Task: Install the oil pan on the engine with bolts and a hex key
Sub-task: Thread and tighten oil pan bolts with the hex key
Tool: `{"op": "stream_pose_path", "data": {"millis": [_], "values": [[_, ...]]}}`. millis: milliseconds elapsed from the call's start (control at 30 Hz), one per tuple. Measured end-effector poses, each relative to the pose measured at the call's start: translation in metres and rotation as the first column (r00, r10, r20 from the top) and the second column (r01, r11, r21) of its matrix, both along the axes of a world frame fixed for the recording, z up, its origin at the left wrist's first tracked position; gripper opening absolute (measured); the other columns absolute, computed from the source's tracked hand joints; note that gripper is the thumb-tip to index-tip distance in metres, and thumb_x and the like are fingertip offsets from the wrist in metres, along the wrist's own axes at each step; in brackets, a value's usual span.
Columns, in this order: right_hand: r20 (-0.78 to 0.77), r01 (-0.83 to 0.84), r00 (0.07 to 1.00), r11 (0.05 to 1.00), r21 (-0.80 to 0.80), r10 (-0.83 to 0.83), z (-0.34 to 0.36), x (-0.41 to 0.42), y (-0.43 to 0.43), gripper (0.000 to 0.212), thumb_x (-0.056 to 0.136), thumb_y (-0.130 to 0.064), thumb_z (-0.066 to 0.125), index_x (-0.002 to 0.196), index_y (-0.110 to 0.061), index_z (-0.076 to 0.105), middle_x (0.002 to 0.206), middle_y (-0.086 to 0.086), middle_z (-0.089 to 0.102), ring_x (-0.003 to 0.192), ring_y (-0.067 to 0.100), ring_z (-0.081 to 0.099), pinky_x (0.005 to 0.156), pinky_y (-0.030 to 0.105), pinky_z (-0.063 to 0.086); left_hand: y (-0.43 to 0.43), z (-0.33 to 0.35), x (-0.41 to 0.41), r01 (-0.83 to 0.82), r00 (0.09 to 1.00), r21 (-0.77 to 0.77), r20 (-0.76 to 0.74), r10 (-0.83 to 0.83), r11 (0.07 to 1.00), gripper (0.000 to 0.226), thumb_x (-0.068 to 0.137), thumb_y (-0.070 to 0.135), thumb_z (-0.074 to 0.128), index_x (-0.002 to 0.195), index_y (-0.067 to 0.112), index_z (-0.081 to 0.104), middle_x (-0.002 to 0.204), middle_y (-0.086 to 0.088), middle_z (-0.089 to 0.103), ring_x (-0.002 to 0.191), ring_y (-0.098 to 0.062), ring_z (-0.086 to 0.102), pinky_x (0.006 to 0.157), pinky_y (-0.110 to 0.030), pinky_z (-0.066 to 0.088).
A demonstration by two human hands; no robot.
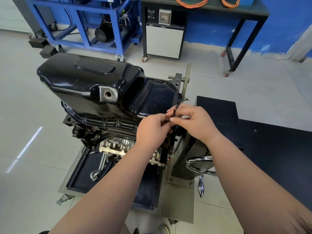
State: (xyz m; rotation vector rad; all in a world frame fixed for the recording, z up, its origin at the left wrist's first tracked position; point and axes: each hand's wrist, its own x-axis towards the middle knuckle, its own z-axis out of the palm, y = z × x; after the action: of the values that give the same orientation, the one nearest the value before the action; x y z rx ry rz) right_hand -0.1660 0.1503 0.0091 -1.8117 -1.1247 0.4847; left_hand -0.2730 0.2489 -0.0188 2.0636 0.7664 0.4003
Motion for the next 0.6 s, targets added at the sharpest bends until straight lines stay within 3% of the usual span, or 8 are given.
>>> {"op": "stream_pose_path", "data": {"millis": [100,200,267,367,433,533,600], "values": [[0.002,0.096,0.995,0.995,-0.002,-0.096,-0.0025,-0.0003,0.0009,0.003,0.080,-0.013,0.072,0.082,-0.014,0.074,0.086,-0.001,0.067,0.086,0.013,0.063,0.079,0.029,0.054,-0.0017,0.0004,0.0008,0.014,1.000,0.011,-0.005,-0.014,1.000,0.014,0.087,0.036,0.060,0.094,0.029,0.069,0.066,0.010,0.068,0.060,-0.008,0.063,0.066,-0.039,0.056],[0.017,0.155,0.988,0.988,-0.010,-0.155,-0.0051,-0.0051,0.0048,0.017,0.077,-0.019,0.075,0.078,-0.005,0.066,0.081,0.003,0.065,0.080,0.020,0.061,0.076,0.042,0.054,-0.0024,0.0007,0.0016,-0.011,1.000,0.003,-0.012,0.011,1.000,0.011,0.085,0.028,0.060,0.091,0.025,0.068,0.070,0.007,0.069,0.065,-0.012,0.065,0.067,-0.041,0.057],[0.002,0.137,0.991,0.990,-0.010,-0.137,-0.0053,-0.0063,0.0059,0.014,0.078,-0.019,0.074,0.082,-0.008,0.066,0.084,0.002,0.066,0.082,0.017,0.062,0.077,0.039,0.054,-0.0022,0.0004,0.0017,-0.023,1.000,0.008,-0.017,0.023,1.000,0.010,0.084,0.024,0.059,0.089,0.023,0.067,0.070,0.005,0.069,0.065,-0.014,0.066,0.066,-0.042,0.056],[-0.024,0.043,0.999,0.999,0.003,-0.043,-0.0040,-0.0059,0.0028,0.014,0.083,-0.011,0.068,0.097,-0.014,0.072,0.093,-0.013,0.066,0.089,-0.003,0.061,0.079,0.013,0.050,-0.0012,0.0000,0.0000,-0.012,1.000,-0.012,-0.003,0.012,1.000,0.009,0.087,0.025,0.058,0.088,0.024,0.068,0.068,0.007,0.069,0.063,-0.011,0.066,0.066,-0.041,0.057],[-0.003,0.001,1.000,1.000,0.001,-0.001,-0.0043,-0.0040,0.0012,0.018,0.086,-0.005,0.064,0.100,-0.008,0.073,0.097,-0.020,0.065,0.094,-0.011,0.058,0.081,0.005,0.044,-0.0009,0.0000,-0.0012,-0.002,1.000,-0.023,-0.002,0.002,1.000,0.009,0.088,0.027,0.060,0.086,0.025,0.068,0.067,0.008,0.069,0.062,-0.010,0.066,0.065,-0.040,0.057],[-0.016,0.039,0.999,0.999,0.014,-0.039,-0.0051,-0.0039,0.0030,0.012,0.084,-0.007,0.067,0.092,-0.011,0.075,0.092,-0.016,0.068,0.090,-0.004,0.062,0.077,0.009,0.048,-0.0006,-0.0001,-0.0012,0.008,1.000,-0.026,-0.009,-0.009,1.000,0.012,0.088,0.029,0.059,0.087,0.023,0.070,0.070,0.004,0.070,0.063,-0.014,0.066,0.066,-0.042,0.056],[-0.024,0.102,0.995,0.995,0.020,-0.101,-0.0073,-0.0052,0.0065,0.005,0.080,-0.014,0.072,0.084,-0.013,0.075,0.087,-0.008,0.070,0.085,0.006,0.064,0.075,0.022,0.055,-0.0008,0.0011,-0.0010,0.010,1.000,-0.032,-0.012,-0.010,0.999,0.011,0.086,0.027,0.059,0.089,0.024,0.069,0.072,0.002,0.070,0.065,-0.017,0.066,0.067,-0.043,0.056]]}}
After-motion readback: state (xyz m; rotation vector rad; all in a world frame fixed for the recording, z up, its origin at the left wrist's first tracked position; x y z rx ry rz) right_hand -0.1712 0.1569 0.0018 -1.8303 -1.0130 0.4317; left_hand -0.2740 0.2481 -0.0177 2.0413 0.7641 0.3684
